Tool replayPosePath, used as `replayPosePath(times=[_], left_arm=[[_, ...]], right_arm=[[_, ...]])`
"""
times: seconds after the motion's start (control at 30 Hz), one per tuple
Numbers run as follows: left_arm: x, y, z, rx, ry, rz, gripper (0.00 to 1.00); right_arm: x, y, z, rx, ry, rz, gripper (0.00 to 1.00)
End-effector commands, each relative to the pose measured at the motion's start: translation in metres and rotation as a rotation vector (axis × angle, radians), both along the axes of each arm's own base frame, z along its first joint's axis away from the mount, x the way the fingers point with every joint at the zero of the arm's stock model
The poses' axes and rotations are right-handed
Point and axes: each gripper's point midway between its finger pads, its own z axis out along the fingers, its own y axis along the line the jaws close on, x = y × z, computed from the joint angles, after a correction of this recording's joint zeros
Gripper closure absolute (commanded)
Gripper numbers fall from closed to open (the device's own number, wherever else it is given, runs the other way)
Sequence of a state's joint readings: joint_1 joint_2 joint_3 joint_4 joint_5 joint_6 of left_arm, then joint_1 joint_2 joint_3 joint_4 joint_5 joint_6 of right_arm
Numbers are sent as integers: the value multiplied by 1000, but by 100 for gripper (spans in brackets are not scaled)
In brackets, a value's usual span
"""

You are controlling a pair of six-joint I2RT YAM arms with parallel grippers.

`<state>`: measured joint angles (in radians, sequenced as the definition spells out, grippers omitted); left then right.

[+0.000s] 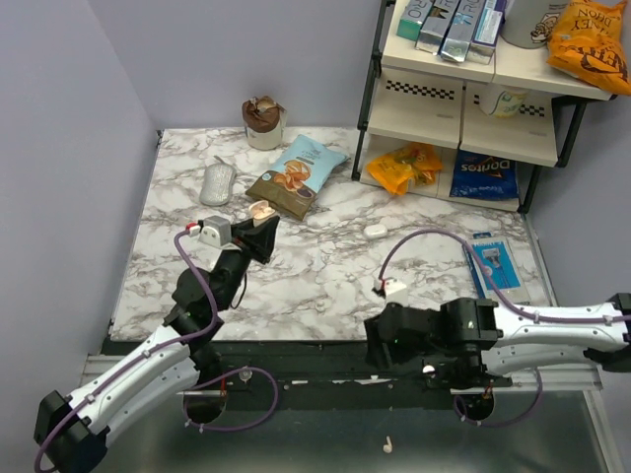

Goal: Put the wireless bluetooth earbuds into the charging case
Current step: Pick up the earbud from the center of the board.

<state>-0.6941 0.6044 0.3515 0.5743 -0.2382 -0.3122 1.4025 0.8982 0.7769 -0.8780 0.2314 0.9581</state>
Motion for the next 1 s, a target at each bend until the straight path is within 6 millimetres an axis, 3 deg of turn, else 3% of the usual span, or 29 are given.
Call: replayPosePath(times=[0.0, 0.1, 0.2, 0.43, 0.7, 0.83, 0.97], left_arm=[[-5, 10, -7, -21, 37, 54, 100], [-12, 9, -5, -45, 36, 41, 100], [-16, 4, -10, -55, 47, 18, 100], [-20, -3, -15, -49, 60, -6, 100], [-24, -5, -19, -31, 73, -22, 100], [-27, -3, -18, -29, 74, -23, 100], [-29, 0, -13, -21, 59, -15, 100]], right_arm=[[-71, -26, -18, -196, 220, 7, 25], [-106, -36, -31, -246, 304, -7, 25], [-129, -46, -47, -268, 372, -44, 26], [-167, -26, -67, -298, 423, -2, 29], [-188, -19, -69, -310, 476, 42, 32], [-199, -14, -59, -352, 478, 119, 30], [-198, -17, -57, -380, 467, 132, 30]])
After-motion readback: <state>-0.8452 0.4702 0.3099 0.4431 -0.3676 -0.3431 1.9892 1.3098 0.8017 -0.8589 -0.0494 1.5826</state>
